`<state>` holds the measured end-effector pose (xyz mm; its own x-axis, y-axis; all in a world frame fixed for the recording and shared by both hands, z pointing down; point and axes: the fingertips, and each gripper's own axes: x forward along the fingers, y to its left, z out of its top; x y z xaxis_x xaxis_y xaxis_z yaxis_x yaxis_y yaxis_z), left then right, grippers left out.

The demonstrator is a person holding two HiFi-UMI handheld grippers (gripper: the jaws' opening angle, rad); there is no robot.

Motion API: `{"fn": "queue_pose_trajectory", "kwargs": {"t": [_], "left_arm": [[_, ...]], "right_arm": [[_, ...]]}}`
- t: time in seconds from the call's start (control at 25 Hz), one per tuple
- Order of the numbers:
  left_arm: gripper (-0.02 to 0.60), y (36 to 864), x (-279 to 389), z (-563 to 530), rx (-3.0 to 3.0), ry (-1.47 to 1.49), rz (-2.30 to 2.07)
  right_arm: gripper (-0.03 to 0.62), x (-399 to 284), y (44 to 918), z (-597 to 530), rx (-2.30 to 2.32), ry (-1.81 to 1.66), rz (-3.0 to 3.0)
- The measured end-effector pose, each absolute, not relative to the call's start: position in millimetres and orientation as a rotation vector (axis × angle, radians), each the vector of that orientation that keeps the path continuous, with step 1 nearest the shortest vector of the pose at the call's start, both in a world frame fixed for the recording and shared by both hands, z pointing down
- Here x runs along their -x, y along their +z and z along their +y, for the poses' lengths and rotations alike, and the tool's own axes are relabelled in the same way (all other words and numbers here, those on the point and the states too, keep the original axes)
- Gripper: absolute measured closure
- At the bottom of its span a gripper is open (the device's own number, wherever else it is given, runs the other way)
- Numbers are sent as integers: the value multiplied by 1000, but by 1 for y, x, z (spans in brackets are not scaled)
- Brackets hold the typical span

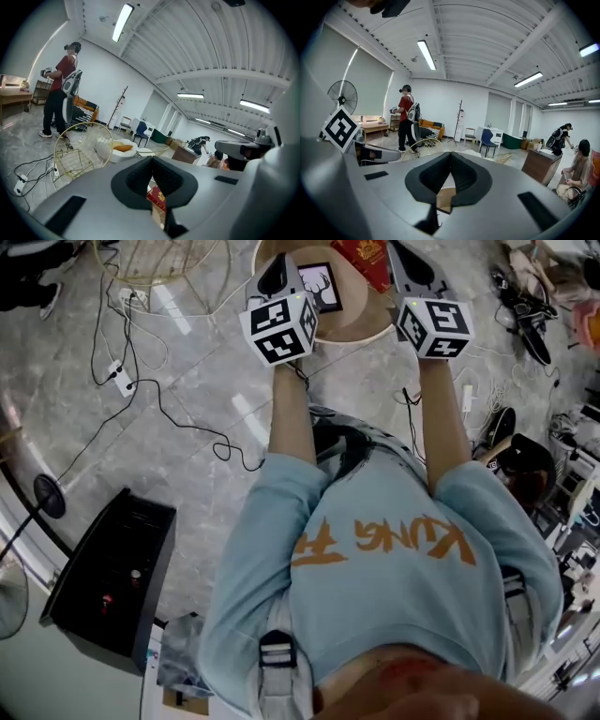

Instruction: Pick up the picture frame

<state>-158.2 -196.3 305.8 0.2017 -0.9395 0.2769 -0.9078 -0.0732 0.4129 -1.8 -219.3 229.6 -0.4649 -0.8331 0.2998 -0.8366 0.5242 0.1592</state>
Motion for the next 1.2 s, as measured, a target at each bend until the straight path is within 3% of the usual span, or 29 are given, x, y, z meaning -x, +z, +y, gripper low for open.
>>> {"fn": "queue_pose_trajectory", "kwargs": {"t": [0.28, 0.6, 1.2], "left_arm": [[561, 361, 150, -222, -1949, 18, -1616], [561, 401, 123, -227, -1972, 176, -1529], [561, 520, 91, -202, -1851, 370, -1452]], "right_arm": [[595, -6, 280, -244, -1419, 151, -2366], [595, -75, 325, -247, -1520, 274, -2200], [595, -58, 462, -231, -1325, 551, -2191]]}}
